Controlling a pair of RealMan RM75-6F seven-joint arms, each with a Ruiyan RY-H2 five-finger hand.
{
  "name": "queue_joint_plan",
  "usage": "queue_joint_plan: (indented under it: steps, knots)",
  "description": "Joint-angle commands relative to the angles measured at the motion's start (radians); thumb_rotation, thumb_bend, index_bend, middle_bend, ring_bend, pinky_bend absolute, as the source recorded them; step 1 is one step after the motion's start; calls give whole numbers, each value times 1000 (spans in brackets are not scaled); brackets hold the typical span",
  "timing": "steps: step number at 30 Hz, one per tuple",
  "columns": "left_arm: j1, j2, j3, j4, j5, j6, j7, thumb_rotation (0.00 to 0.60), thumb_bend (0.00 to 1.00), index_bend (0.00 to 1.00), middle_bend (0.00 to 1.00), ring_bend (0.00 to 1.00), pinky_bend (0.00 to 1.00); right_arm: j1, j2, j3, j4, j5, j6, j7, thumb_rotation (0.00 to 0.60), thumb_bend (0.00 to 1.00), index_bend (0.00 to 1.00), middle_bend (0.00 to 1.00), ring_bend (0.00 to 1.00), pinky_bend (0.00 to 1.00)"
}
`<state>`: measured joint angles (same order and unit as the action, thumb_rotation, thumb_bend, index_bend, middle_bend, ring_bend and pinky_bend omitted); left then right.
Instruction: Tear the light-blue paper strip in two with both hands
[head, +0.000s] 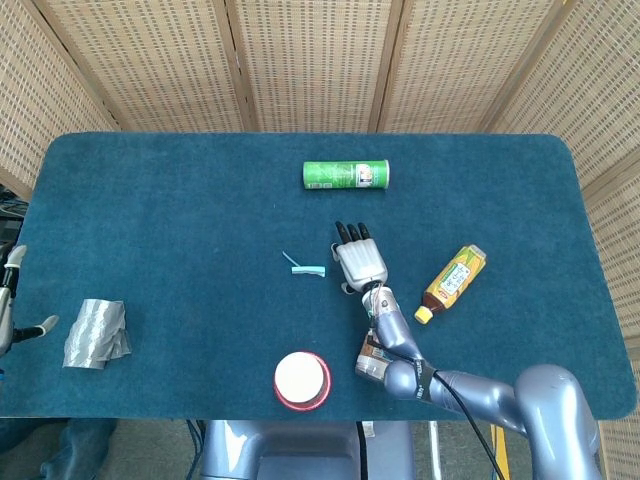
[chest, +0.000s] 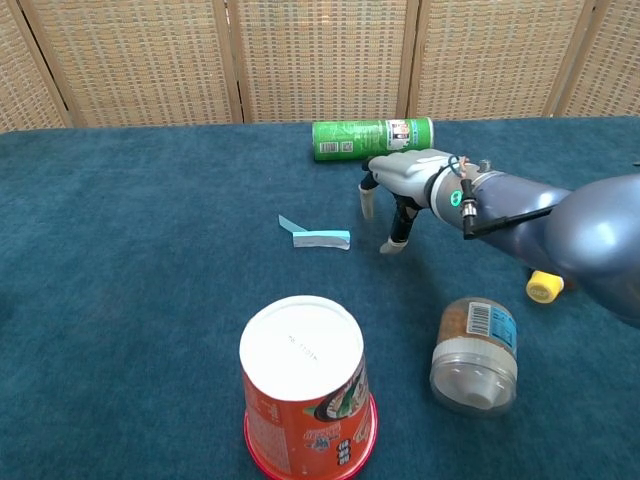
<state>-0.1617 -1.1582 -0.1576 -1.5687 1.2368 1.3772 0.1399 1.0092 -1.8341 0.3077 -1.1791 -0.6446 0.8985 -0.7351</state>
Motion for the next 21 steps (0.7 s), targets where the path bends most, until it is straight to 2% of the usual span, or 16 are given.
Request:
queue_joint_plan:
  steps: [1, 7, 14, 21]
  knots:
    - [-1, 0, 1, 1, -2, -3, 1, 600, 0, 0, 0, 0, 0, 22, -37, 5, 53, 17, -5, -4, 600, 260, 398, 0, 0, 0]
    - [-3, -1, -1, 3, -11, -5, 2, 600, 0, 0, 0, 0, 0, 55, -96, 24, 118, 40, 4, -18, 600, 315, 406, 0, 0, 0]
    - [-4, 2, -2, 6, -20, -11, -2, 600, 0, 0, 0, 0, 0, 80, -120, 42, 135, 70, 6, -46, 600, 359, 417, 0, 0, 0]
    - [-6, 2, -1, 8, -23, -13, -2, 600, 0, 0, 0, 0, 0, 90, -134, 55, 142, 109, 4, -67, 600, 363, 418, 0, 0, 0]
